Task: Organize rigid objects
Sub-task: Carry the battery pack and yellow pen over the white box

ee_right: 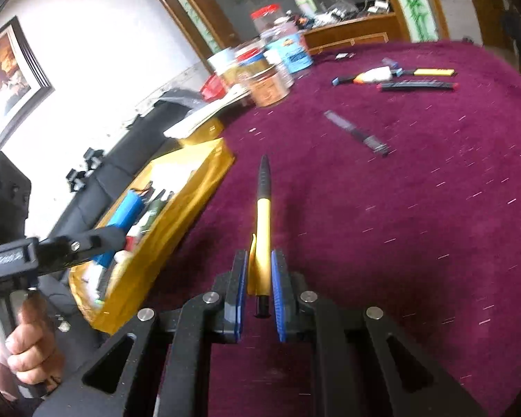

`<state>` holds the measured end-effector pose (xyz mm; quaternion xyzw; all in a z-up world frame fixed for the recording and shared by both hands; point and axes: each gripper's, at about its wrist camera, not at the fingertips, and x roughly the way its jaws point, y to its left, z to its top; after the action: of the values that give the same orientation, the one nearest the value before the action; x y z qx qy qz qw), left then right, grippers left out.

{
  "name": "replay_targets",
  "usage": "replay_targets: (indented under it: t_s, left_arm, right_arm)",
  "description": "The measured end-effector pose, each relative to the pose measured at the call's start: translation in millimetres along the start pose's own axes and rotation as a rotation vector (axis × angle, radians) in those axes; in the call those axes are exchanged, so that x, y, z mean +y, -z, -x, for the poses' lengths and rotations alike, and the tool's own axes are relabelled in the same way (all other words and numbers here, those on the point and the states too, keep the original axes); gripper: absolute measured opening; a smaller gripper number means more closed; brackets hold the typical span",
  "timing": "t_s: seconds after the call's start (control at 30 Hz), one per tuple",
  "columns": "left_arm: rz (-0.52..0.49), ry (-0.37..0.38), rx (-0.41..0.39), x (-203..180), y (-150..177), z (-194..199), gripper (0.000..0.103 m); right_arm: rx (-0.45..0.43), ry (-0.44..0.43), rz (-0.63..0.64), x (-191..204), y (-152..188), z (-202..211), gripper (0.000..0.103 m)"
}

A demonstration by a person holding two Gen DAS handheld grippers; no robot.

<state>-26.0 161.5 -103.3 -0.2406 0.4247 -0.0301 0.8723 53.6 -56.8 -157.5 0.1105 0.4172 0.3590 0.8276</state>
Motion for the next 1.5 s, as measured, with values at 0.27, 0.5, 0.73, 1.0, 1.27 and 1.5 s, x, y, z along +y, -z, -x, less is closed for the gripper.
replay_targets:
  t_s: [0.27,0.5,0.73,1.0,1.27,1.5]
  left_arm:
    - [0.048,-0.004,-0.012,34.0,-3.9,13.9,0.036]
    - [0.083,-0.005,-0.051,55.8,-13.9,31.4,0.036]
    - [0.115,-0.038,-0.055,79.1,-19.6,28.9,0.036]
    - [0.150,-0.047,-0.045,99.0,-19.4,27.3,0.036]
    - [0.215,-0.089,-0.083,129.6,-18.4,46.4,0.036]
    - [0.223,-0.161,-0.057,150.6,-22.3,42.7,0.037]
  right_arm:
    - [0.033,0.019,-0.002,37.4,2.6,-31.9,0.013]
    - [0.056,-0.034,0.018,66.6,-6.8,-47.7,0.013]
    - [0.057,-0.062,-0.032,87.5,-16.1,-62.9,0.013]
    - [0.072,-0.075,0.001,113.1,-11.9,-77.2,0.013]
    - [0.057,-0.129,-0.055,101.0,-5.4,-74.9,0.013]
    - [0.052,-0.155,-0.029,108.5,-13.2,-74.1,0.013]
